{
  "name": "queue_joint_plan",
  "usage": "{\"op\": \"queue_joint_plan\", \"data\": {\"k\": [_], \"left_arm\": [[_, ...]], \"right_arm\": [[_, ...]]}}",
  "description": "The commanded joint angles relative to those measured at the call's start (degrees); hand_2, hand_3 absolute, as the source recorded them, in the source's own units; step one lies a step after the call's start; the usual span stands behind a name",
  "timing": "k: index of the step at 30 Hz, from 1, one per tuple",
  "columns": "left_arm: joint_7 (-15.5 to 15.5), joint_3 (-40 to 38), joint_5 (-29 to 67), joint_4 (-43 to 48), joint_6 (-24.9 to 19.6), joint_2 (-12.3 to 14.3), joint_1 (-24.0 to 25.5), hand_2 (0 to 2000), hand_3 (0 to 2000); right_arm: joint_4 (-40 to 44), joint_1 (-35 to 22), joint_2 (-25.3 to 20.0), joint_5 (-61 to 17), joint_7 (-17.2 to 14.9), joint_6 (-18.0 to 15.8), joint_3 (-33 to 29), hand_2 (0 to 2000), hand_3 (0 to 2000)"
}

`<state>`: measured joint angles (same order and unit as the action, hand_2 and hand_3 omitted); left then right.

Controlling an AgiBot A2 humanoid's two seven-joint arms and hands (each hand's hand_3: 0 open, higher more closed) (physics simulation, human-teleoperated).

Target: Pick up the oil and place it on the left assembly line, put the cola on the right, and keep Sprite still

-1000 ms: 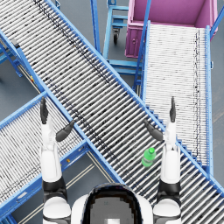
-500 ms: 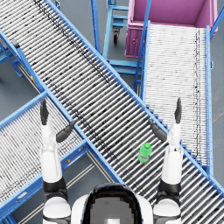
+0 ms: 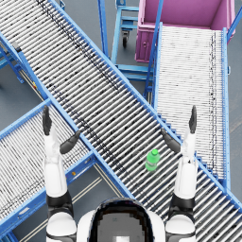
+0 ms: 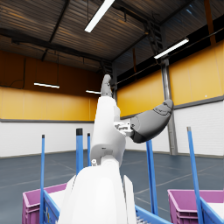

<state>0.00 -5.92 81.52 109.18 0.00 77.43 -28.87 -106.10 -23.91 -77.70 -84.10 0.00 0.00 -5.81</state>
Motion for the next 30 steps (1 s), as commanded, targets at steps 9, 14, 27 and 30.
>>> {"op": "queue_joint_plan", "data": {"k": [9,14,27,30], "left_arm": [[0.00,-0.15,0.00,0.29,0.00,0.13,-0.68,0,0],[0.00,-0.16,0.00,0.29,0.00,0.38,0.07,0,0],[0.00,0.05,0.00,0.67,0.00,0.44,-1.36,0,0],[0.00,0.06,0.00,0.41,0.00,0.52,-1.32,0,0]], "right_arm": [[0.43,-0.46,-0.22,0.00,0.00,0.00,-0.61,0,0],[0.40,-0.65,-0.35,0.00,0.00,0.00,-0.69,0,0],[0.41,-0.02,-0.75,0.01,0.00,0.00,-1.77,0,0],[0.33,-0.07,-0.80,0.01,0.00,0.00,-1.74,0,0]]}}
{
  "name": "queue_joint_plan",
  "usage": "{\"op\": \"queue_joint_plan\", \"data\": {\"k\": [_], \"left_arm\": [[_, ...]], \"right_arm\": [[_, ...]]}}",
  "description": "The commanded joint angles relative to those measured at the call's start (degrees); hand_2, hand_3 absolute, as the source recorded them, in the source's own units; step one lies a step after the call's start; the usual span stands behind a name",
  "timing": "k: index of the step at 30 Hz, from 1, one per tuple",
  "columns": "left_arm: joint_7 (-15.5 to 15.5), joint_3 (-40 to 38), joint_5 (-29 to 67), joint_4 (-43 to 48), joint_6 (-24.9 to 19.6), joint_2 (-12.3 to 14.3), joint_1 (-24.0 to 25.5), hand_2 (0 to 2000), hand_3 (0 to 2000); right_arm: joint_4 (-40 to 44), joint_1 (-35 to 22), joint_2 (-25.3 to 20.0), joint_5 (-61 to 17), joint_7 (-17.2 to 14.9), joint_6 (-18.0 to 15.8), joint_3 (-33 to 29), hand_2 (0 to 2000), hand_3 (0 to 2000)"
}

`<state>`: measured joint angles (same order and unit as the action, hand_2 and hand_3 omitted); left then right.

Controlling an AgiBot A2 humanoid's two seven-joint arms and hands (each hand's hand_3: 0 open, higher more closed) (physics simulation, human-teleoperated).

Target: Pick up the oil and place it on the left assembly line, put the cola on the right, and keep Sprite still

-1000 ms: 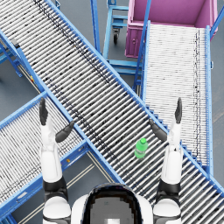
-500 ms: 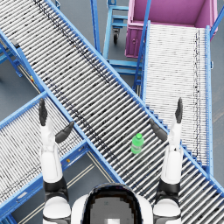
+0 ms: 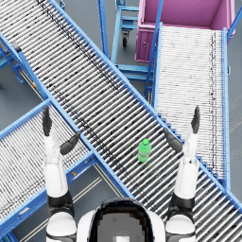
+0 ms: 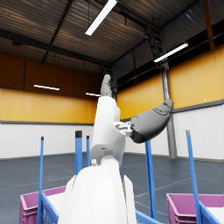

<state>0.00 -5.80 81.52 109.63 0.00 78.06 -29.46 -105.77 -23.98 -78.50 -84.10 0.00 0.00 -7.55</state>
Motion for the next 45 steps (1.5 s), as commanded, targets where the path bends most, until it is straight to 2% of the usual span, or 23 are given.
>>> {"op": "queue_joint_plan", "data": {"k": [1,45], "left_arm": [[0.00,-0.01,0.00,-0.03,0.00,0.03,-0.02,0,0],[0.00,0.08,0.00,0.29,0.00,0.69,-0.60,0,0]], "right_arm": [[-0.30,-0.31,0.03,0.00,0.00,0.00,-0.02,0,0],[-0.93,0.25,-0.75,0.00,0.00,0.00,-0.34,0,0]]}}
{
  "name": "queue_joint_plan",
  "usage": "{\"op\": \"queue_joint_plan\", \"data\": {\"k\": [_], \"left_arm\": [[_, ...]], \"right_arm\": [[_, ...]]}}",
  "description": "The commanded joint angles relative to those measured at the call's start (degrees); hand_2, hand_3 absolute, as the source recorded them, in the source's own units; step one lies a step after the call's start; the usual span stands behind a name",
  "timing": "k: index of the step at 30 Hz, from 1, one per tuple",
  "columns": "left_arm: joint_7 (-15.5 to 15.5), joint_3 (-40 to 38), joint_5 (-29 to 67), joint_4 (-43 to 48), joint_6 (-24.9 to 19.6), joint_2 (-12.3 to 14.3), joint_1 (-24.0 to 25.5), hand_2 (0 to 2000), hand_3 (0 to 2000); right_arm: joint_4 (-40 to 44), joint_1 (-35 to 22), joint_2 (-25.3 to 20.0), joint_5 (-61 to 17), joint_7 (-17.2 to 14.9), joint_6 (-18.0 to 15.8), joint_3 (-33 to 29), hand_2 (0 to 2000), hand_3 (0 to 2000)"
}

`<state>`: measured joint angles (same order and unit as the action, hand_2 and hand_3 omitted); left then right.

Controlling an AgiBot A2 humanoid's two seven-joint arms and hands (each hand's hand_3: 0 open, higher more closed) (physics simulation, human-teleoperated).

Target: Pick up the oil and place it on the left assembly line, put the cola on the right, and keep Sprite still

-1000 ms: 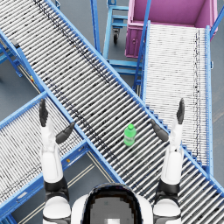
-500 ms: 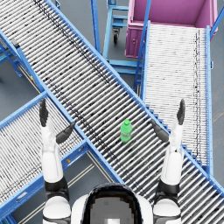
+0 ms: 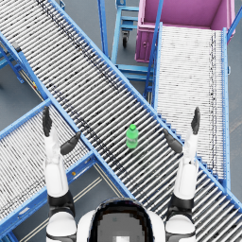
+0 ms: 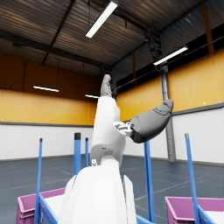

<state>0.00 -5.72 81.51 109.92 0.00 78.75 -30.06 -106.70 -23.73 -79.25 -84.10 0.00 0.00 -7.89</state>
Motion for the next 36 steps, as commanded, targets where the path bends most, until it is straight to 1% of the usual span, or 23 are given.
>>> {"op": "queue_joint_plan", "data": {"k": [1,2,3,10,13,24,33,34,36], "left_arm": [[0.00,0.04,0.00,0.01,0.00,0.01,-0.04,0,0],[0.00,0.06,0.00,0.08,0.00,-0.08,-0.66,0,0],[0.00,0.08,0.00,0.02,0.00,0.04,-0.05,0,0],[0.00,0.20,0.00,0.31,0.00,0.16,0.17,0,0],[-0.34,1.20,-1.40,-0.14,0.34,-0.30,1.32,0,0],[-2.76,8.38,-11.58,-3.21,2.77,-4.45,6.90,0,0],[-4.92,14.77,-20.65,-5.92,4.93,-8.17,11.63,0,0],[-5.36,16.10,-22.54,-6.50,5.38,-8.94,12.63,0,0],[-5.56,16.69,-23.36,-6.75,5.57,-9.27,13.06,0,0]], "right_arm": [[-0.16,-0.96,0.18,0.00,0.00,0.00,0.21,0,0],[-0.36,-0.44,0.06,0.00,0.00,0.00,0.09,0,0],[-0.07,-0.03,-0.04,0.00,0.00,0.00,0.09,0,0],[-0.23,0.19,-0.13,0.00,0.00,0.00,0.12,0,0],[0.07,0.95,0.35,1.55,-0.34,-0.33,1.27,0,0],[1.74,3.84,4.70,12.82,-2.77,-2.74,9.39,0,0],[3.20,6.22,8.60,22.86,-4.93,-4.88,16.62,0,0],[3.51,6.72,9.41,24.94,-5.38,-5.32,18.12,0,0],[3.65,6.93,9.76,25.85,-5.58,-5.51,18.78,0,0]]}}
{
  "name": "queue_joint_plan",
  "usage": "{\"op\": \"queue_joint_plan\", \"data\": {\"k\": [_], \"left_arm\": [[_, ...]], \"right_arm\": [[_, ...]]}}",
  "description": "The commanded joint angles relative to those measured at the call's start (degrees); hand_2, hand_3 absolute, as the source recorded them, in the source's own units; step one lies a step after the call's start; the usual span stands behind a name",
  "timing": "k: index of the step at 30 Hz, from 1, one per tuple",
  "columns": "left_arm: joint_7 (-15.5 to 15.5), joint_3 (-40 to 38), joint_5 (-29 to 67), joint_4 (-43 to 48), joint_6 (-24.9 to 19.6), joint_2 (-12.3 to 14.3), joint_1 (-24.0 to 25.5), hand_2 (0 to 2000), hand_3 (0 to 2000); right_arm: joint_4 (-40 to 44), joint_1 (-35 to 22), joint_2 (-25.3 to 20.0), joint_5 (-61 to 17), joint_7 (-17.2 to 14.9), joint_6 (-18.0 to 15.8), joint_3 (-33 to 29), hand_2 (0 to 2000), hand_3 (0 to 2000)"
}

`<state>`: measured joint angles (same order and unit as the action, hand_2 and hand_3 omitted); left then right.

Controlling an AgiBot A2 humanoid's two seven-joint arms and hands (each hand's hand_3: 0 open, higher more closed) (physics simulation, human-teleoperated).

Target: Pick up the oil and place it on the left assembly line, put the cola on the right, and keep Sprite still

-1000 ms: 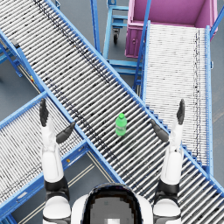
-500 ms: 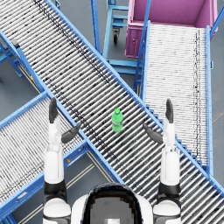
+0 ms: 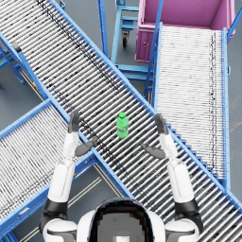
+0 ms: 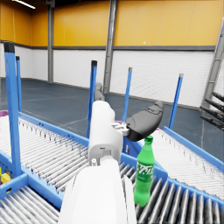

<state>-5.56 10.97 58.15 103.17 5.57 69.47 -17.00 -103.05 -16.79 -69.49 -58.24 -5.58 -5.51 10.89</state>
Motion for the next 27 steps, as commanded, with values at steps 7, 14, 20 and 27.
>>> {"op": "queue_joint_plan", "data": {"k": [7,14,20,27], "left_arm": [[-0.19,0.56,-0.78,-0.24,0.19,-0.30,0.38,0,0],[-0.20,0.61,-0.86,-0.26,0.20,-0.33,0.41,0,0],[-0.21,0.62,-0.86,-0.26,0.21,-0.33,0.42,0,0],[-0.21,0.62,-0.86,-0.26,0.21,-0.33,0.42,0,0]], "right_arm": [[0.13,0.19,0.32,0.86,-0.19,-0.18,0.63,0,0],[0.14,0.21,0.34,0.95,-0.20,-0.20,0.69,0,0],[0.14,0.21,0.35,0.96,-0.21,-0.20,0.70,0,0],[0.14,0.21,0.35,0.96,-0.21,-0.20,0.70,0,0]]}}
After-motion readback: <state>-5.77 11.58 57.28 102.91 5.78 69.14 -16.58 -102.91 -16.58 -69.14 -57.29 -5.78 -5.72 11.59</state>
